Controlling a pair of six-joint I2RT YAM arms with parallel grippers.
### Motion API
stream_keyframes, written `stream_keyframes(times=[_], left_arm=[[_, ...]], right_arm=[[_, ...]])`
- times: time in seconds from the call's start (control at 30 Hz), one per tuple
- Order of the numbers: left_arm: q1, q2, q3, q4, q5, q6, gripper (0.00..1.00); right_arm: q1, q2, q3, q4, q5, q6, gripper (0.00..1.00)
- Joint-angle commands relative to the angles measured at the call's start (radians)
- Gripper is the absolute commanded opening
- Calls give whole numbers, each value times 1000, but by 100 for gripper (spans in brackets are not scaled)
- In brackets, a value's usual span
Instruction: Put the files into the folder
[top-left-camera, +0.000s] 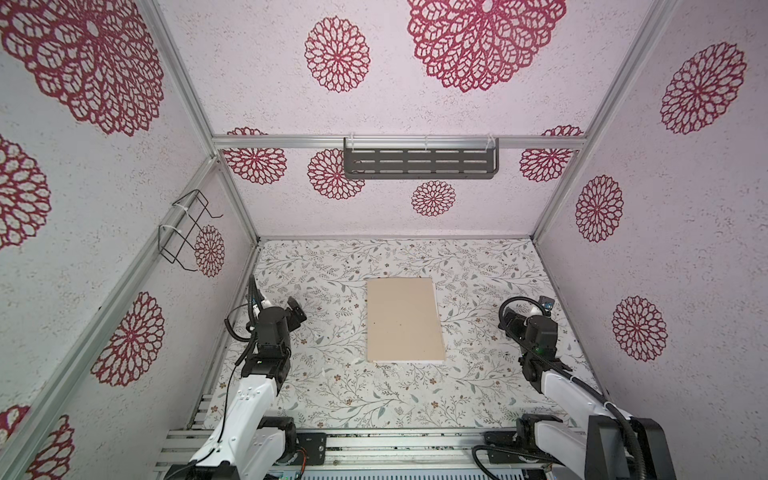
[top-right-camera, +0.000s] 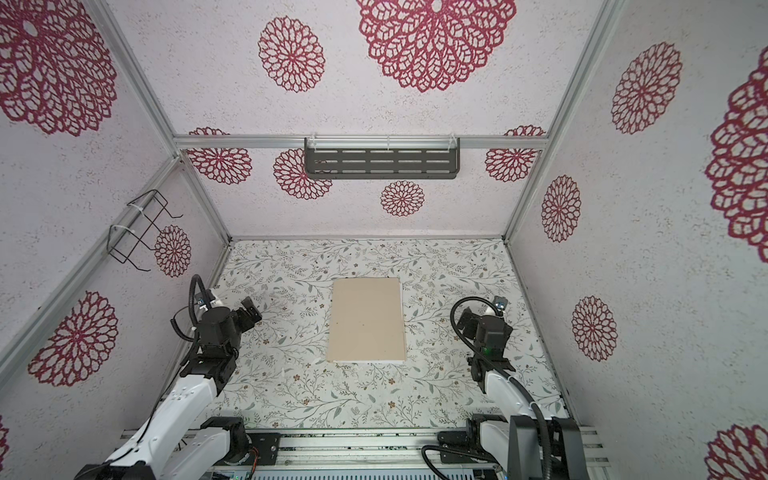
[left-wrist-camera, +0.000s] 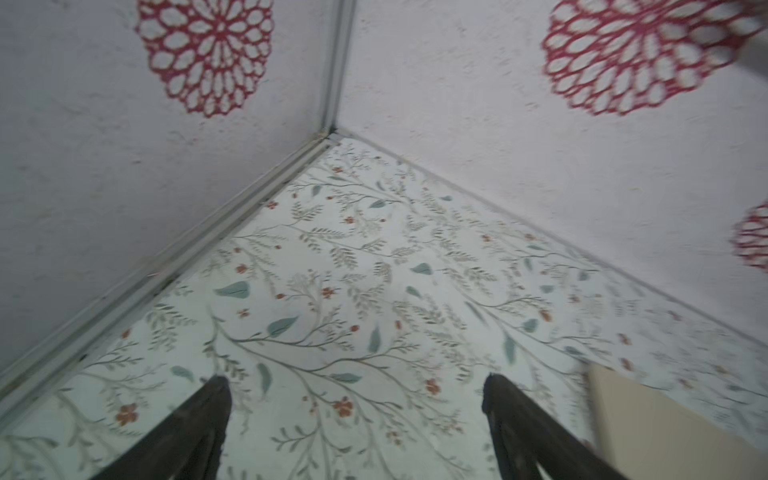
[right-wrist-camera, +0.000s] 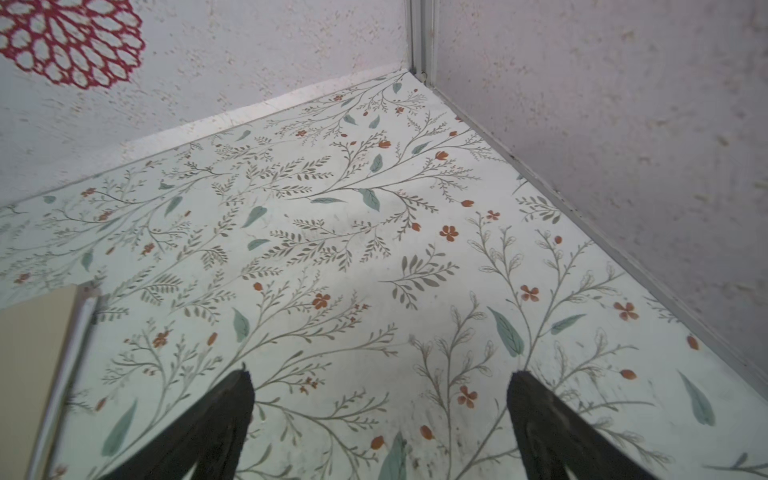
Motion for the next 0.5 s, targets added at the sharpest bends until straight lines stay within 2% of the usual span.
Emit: stream_keyframes(times=[0.0,0.17,0.2,0.23,0.27,0.33,0.37,0.4,0.43,0.47], left_arm=[[48,83,-7,211,-71,121,97],[115,343,-60,589,-34,117,97],[118,373,-40,604,15,177,97],[118,395,-28,622,50,218,97],[119,426,-30,680,65,246,97],[136,531,-48,777,63,210,97],[139,610,-85,957,97,237,97],[130,635,-94,1044,104,263,97],[126,596,-79,942,104,255,97],[128,560,-48,819,104,229,97]], right_arm=[[-13,56,-17,308,77,-103,99],[-43,284,-69,632,19,-82,99],[-49,327,-61,688,-10,-98,99],[-38,309,-34,603,-13,-111,99],[-35,324,-24,601,-53,-129,99],[-18,391,-20,660,-114,-175,99],[-15,452,-41,774,-144,-180,99],[-19,434,-44,753,-148,-178,99],[-23,412,-46,718,-133,-169,99],[-26,443,-66,801,-138,-166,99]])
